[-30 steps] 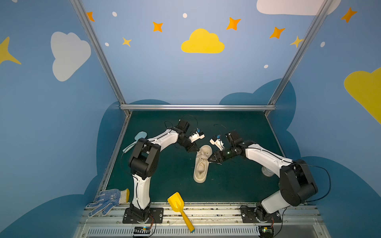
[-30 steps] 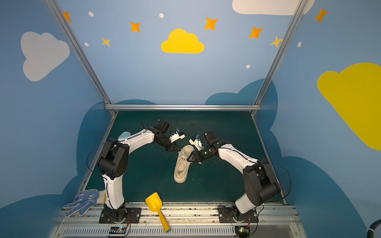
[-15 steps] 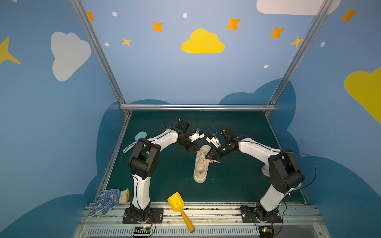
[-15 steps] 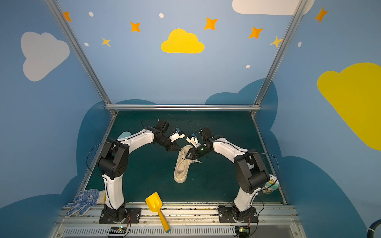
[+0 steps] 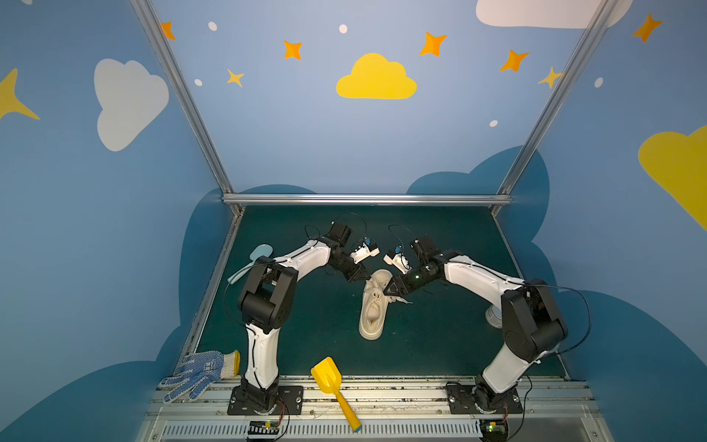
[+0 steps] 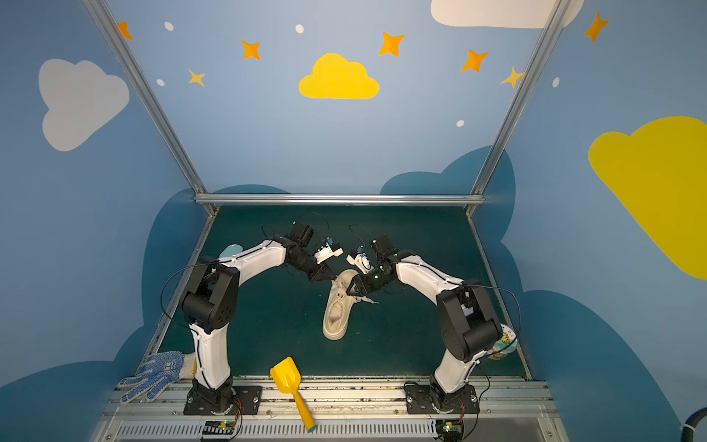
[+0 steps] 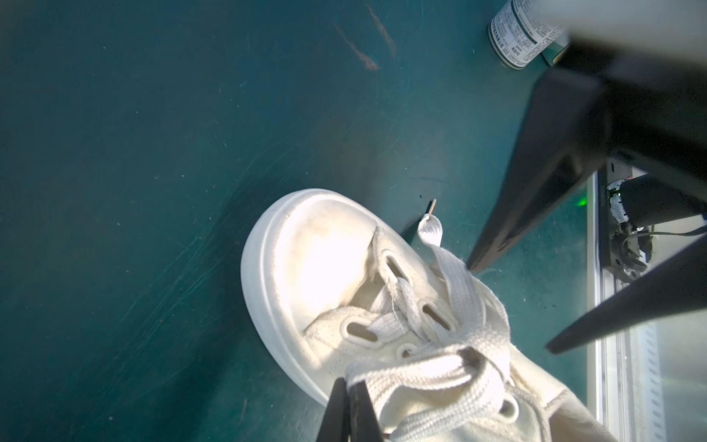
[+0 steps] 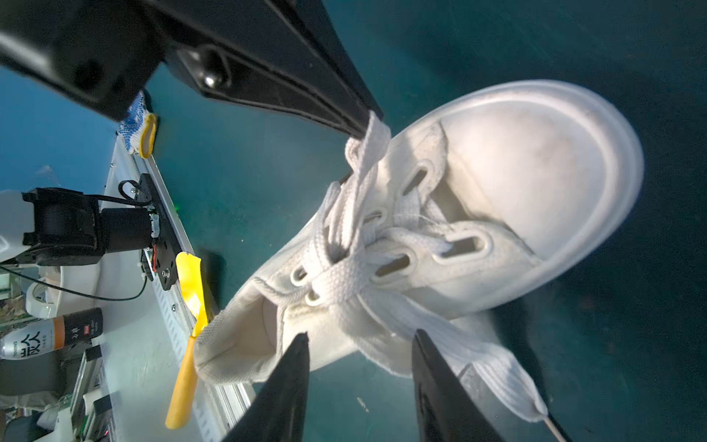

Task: Tie the shoes

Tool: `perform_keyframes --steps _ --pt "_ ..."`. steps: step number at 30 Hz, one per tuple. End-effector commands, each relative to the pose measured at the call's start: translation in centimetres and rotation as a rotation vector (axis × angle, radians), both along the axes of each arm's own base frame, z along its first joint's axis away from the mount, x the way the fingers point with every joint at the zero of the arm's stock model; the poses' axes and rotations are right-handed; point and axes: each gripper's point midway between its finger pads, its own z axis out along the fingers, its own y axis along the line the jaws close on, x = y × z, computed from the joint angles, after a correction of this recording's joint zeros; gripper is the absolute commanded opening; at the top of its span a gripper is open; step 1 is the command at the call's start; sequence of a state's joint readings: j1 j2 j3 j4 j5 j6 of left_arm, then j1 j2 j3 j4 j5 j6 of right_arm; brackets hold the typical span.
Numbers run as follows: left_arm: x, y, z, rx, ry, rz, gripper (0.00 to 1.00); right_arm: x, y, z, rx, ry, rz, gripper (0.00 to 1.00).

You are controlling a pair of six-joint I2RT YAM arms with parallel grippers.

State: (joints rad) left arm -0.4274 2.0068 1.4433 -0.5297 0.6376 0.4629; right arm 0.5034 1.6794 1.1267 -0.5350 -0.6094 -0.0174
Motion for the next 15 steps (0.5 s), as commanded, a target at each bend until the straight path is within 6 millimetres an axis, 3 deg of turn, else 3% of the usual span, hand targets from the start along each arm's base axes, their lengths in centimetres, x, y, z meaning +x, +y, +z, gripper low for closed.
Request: perform_keyframes --steps 1,7,15 --pt "-0.5 0.0 -0.2 -0.017 0.029 -0.002 0.05 -0.1 -1.0 0.0 -0.015 0.015 -0.059 0.38" --pt "-0.5 0.0 -0.1 -0.017 0.028 -0.003 0.05 0.3 -2.2 -1.9 -0.062 0.074 -0.116 0.13" --pt "-0.6 0.0 -0.1 -0.018 0.033 -0.001 0.05 -0.1 -2.3 -3.6 -0.085 0.13 -0.11 0.1"
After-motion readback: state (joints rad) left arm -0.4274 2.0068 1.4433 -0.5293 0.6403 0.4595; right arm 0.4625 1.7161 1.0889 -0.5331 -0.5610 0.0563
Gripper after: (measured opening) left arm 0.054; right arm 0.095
